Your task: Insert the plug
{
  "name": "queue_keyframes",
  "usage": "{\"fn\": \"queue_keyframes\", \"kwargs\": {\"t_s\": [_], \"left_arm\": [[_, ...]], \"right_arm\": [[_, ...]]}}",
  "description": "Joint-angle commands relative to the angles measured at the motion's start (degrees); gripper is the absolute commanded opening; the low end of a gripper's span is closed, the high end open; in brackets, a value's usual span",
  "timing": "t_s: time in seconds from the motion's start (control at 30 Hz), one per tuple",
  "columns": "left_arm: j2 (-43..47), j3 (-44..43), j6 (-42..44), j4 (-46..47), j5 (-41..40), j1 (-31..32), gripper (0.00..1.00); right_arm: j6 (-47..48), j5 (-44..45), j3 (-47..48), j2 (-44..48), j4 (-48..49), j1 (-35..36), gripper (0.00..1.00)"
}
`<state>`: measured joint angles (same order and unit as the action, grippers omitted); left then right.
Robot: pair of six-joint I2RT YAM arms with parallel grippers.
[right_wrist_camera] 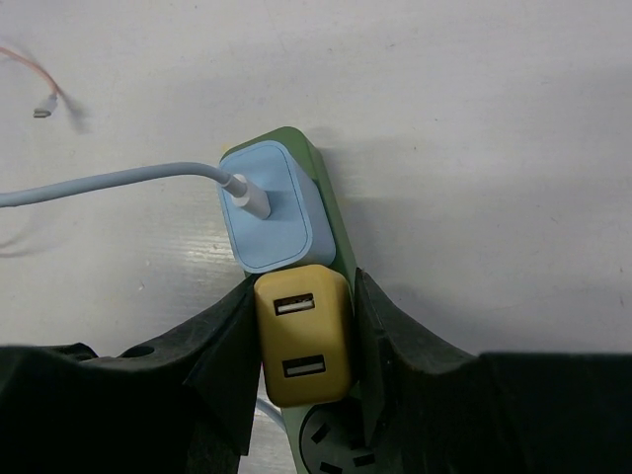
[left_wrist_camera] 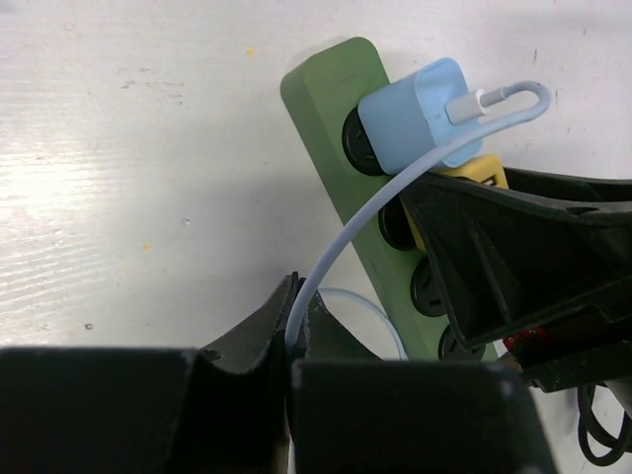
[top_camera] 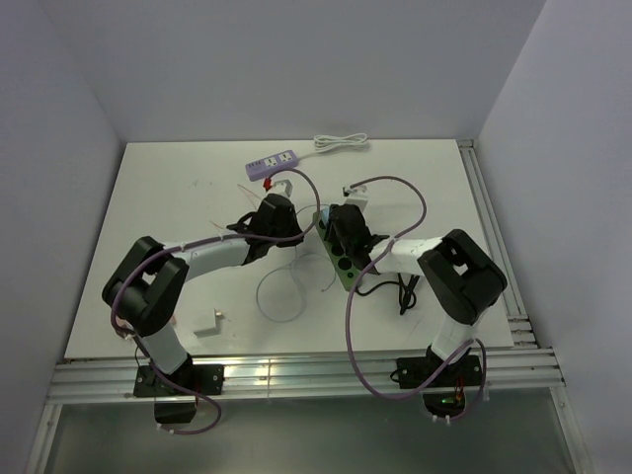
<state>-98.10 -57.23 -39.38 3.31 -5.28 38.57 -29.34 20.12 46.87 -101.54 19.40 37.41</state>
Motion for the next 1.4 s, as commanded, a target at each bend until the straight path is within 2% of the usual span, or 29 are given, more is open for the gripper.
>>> {"fn": "queue_keyframes", "kwargs": {"t_s": [0.0,0.1,0.2,0.23,0.37,0.4,0.47,0.57,0.77,0.8,1.0,1.13,1.17,1.2,1.37], "left_arm": [[1.1,-1.9,1.5,0.2,0.6,-0.7,0.07],[1.2,-2.1,1.4,0.5,1.4,-0.9,0.09],[0.5,-3.5,1.3,-0.1,2.1,-1.2,0.12],[0.5,-3.7,1.3,-0.3,2.3,-1.3,0.13],[0.2,-4.6,0.8,-1.2,3.1,-1.7,0.2],[0.2,-4.6,0.8,-1.2,3.1,-1.9,0.23],[0.1,-4.6,0.5,-1.1,3.3,-2.4,0.25],[0.0,-4.7,0.4,-1.0,4.1,-3.1,0.3],[0.6,-4.7,0.0,-1.0,4.8,-4.0,0.47],[0.9,-4.5,0.0,-1.0,4.8,-4.0,0.53],[3.1,-3.1,-0.7,-0.9,6.5,-4.0,0.74],[4.9,-2.1,-1.3,-0.7,7.5,-4.1,0.78],[5.3,-2.0,-1.4,-1.0,7.6,-4.1,0.86],[5.7,-1.8,-1.5,-1.3,7.7,-4.0,0.99],[10.9,0.5,-1.4,-1.9,9.8,-4.0,0.99]], "right_arm": [[-9.2,-11.8,-7.2,-9.1,-22.4,3.9,0.0],[-9.3,-8.7,-8.6,-5.0,-21.1,4.7,0.0],[-7.1,-6.2,-5.6,-0.7,-22.8,5.2,0.16],[-6.0,-4.8,-3.9,0.0,-25.9,5.1,0.18],[-3.3,-4.7,3.4,0.5,-27.7,5.0,0.41],[-2.8,-3.9,4.3,0.5,-27.7,5.0,0.51],[-1.9,-3.2,5.9,0.9,-27.9,5.0,0.62],[-0.8,-3.3,8.1,1.7,-28.6,5.0,0.69],[0.0,-2.8,8.3,5.7,-29.5,4.9,0.77],[0.0,-3.1,8.2,7.0,-29.8,4.8,0.77],[0.8,-3.5,6.5,12.7,-30.9,4.6,0.78],[2.7,-4.6,7.4,13.7,-32.0,3.4,0.81],[3.0,-4.8,7.8,13.7,-32.3,3.0,0.81],[3.4,-5.3,8.1,13.6,-32.6,2.4,0.81],[3.4,-4.8,9.6,14.6,-37.2,1.1,0.79]]}}
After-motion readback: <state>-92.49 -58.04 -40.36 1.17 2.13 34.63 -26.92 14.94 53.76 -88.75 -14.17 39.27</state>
